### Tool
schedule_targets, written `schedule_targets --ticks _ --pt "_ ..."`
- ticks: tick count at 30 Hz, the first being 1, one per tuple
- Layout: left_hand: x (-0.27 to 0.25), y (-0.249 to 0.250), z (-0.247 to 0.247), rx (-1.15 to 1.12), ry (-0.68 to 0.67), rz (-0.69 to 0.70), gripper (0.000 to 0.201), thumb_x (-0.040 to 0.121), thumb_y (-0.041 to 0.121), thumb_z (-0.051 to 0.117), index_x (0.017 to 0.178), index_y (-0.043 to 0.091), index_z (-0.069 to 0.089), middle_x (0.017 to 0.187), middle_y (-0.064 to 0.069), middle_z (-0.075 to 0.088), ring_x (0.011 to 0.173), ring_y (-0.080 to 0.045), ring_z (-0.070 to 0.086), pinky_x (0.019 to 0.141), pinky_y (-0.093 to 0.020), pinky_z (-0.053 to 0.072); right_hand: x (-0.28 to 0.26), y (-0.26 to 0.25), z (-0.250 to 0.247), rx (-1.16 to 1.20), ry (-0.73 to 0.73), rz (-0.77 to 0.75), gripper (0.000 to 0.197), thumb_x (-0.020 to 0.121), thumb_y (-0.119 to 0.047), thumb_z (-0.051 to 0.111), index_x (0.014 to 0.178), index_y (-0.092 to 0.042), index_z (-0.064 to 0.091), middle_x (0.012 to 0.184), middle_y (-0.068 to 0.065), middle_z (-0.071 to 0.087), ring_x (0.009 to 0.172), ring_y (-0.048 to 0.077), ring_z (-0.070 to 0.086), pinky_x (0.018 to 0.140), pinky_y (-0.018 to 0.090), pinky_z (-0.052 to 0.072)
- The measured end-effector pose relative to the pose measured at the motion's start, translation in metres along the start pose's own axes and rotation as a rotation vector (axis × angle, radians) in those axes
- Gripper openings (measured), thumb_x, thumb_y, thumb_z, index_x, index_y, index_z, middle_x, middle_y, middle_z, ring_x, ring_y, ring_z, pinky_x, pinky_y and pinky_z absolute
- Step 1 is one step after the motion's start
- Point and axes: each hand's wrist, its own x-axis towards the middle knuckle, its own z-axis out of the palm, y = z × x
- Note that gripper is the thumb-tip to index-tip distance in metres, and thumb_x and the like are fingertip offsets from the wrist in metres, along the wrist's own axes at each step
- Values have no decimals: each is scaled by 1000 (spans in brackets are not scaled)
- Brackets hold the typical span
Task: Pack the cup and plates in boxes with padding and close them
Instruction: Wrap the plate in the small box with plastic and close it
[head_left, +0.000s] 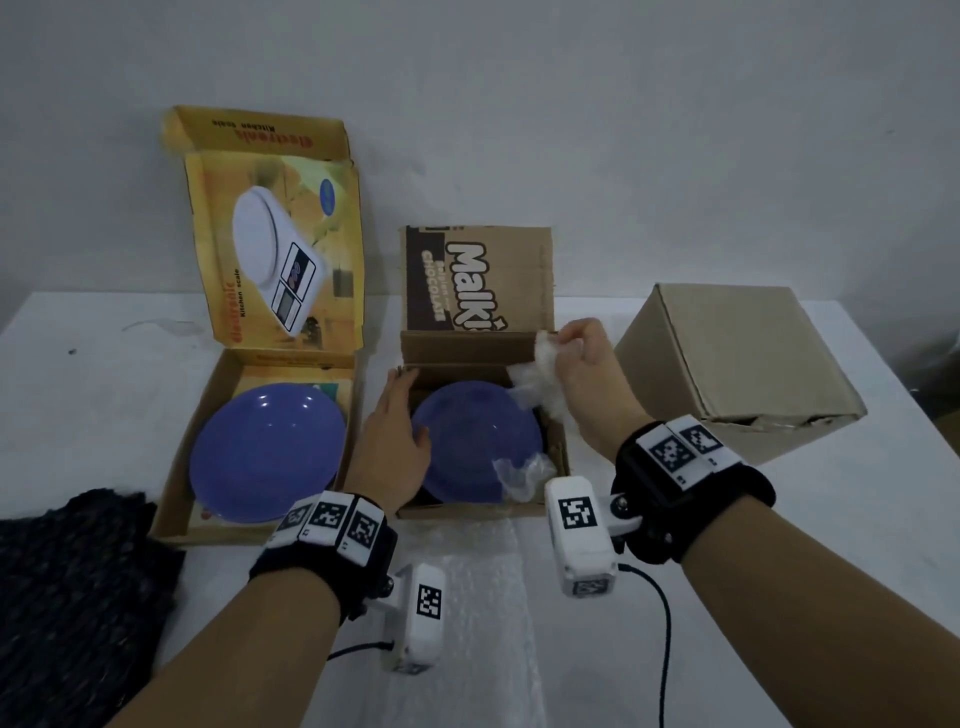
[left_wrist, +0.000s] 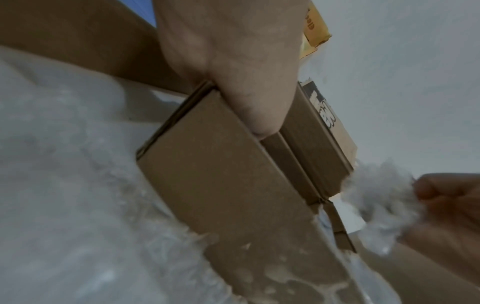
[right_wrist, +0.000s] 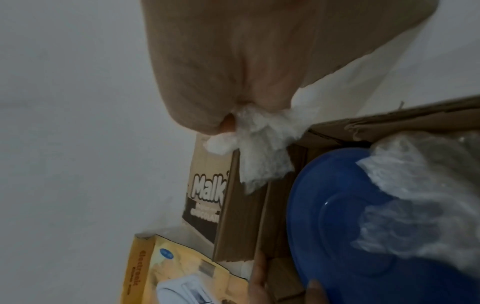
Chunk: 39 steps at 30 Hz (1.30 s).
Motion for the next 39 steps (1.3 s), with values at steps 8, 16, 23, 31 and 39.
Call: schedule_targets --ticks 8,16,23,31,39 --pt "-2 -1 6 -34 110 33 59 85 -6 46 138 17 41 147 -7 39 130 -26 43 108 -39 37 16 31 -2 -805 63 -596 14 74 -3 69 68 -12 61 84 1 55 72 15 50 63 25 42" --pt "-3 -2 8 -67 113 2 65 82 -7 45 138 25 40 140 -6 48 121 -27 51 100 -42 44 16 43 2 -1672 -305 -749 42 75 -12 38 105 -1 65 79 10 69 78 33 61 67 37 47" --pt "-3 -2 6 -37 97 17 58 87 1 49 138 26 38 143 -4 45 124 -25 49 102 -41 42 17 21 19 -1764 -326 -593 19 69 -12 70 88 -12 67 74 8 67 72 30 62 68 33 45" --pt "-1 -3 7 -26 97 -3 61 84 -3 50 137 26 40 141 -3 46 122 -24 49 95 -30 41 3 16 16 -1819 -331 -434 29 91 -14 39 112 -13 59 109 9 64 121 30 35 104 43 20" --pt "0 -6 7 -48 94 27 61 82 -4 49 136 23 41 140 -6 47 120 -27 50 95 -33 43 10 13 31 -1695 -448 -110 43 92 -14 38 134 -8 35 130 13 50 126 32 32 110 44 11"
